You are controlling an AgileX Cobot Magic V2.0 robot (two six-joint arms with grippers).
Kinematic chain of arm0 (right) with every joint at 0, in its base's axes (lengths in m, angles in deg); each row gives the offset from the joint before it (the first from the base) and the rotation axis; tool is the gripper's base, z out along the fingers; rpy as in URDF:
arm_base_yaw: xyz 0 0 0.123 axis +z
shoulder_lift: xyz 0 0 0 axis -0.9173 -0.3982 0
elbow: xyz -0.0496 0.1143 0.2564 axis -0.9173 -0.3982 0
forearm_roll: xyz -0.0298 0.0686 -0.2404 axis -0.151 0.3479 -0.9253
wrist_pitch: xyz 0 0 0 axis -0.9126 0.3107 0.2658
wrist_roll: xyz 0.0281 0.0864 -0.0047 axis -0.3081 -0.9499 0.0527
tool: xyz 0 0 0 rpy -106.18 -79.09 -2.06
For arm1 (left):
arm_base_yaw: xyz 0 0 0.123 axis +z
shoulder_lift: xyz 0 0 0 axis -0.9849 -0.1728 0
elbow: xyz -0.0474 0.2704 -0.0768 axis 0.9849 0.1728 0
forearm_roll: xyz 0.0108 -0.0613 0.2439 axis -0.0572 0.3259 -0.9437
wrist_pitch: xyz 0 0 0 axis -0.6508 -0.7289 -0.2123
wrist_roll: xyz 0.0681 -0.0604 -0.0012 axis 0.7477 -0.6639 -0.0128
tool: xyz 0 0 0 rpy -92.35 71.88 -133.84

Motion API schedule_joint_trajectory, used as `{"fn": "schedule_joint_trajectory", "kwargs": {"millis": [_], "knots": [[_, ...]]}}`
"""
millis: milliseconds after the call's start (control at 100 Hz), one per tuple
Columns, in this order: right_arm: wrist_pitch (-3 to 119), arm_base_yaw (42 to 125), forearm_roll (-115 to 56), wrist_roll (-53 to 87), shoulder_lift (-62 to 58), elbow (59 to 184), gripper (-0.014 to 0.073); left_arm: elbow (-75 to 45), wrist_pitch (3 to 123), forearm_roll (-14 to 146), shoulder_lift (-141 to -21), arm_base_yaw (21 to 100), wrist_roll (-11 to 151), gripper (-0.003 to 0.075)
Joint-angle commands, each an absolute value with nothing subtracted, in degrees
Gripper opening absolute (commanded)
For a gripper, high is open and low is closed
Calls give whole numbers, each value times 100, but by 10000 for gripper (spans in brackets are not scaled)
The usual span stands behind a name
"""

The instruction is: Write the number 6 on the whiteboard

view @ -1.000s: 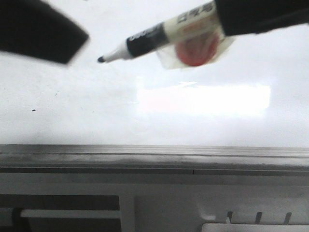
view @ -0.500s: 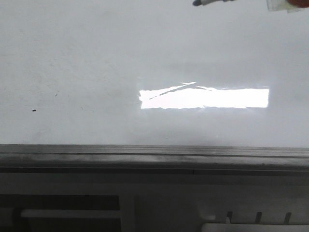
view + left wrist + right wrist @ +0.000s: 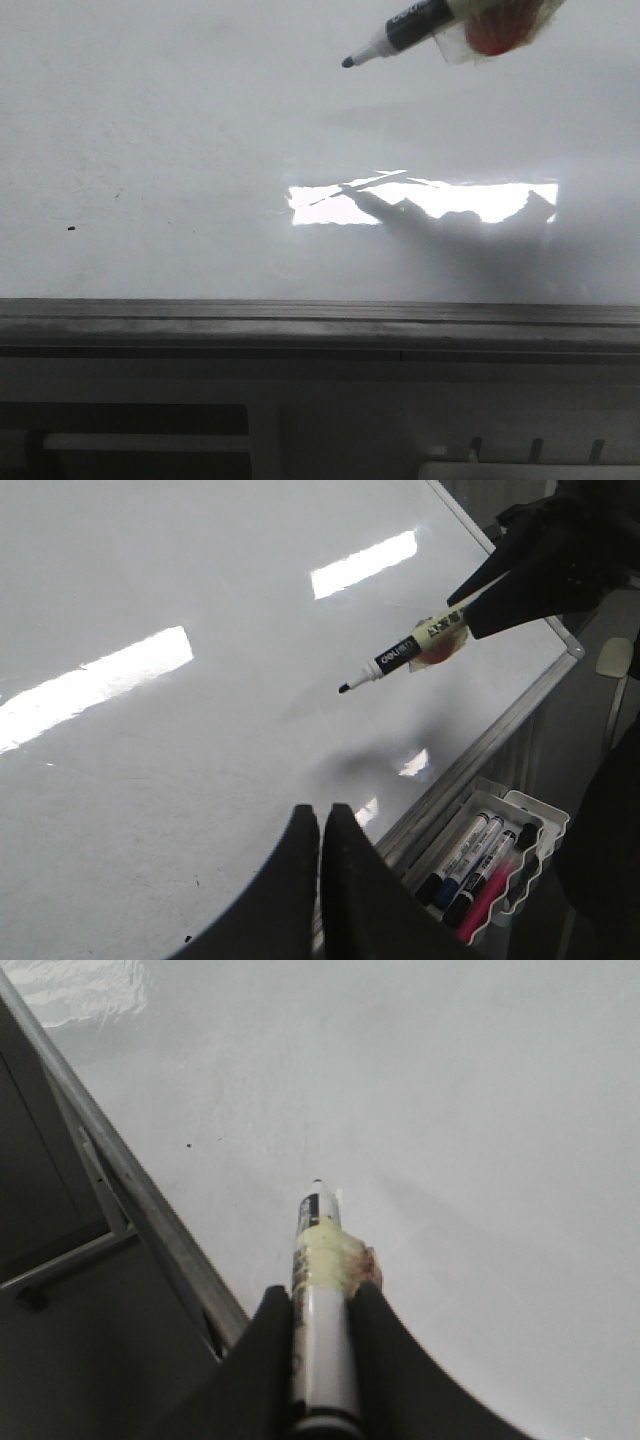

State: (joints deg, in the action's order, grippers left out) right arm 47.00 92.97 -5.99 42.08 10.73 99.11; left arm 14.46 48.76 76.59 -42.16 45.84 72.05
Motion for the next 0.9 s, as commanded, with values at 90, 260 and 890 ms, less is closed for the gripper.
{"fn": "schedule_joint_trajectory", "kwargs": {"millis": [90, 260, 890], "knots": [[5676, 9279, -547, 4200, 1075, 10124, -41, 1294, 5181, 7997, -4253, 4592, 7144, -19], [5550, 9270, -910, 4200, 1075, 10124, -41, 1294, 5154, 7995, -4253, 4592, 7144, -19], [3624, 9169, -2668, 2611, 2240, 11064, -41, 1294, 5166, 7995, -4253, 4592, 7144, -19]]}}
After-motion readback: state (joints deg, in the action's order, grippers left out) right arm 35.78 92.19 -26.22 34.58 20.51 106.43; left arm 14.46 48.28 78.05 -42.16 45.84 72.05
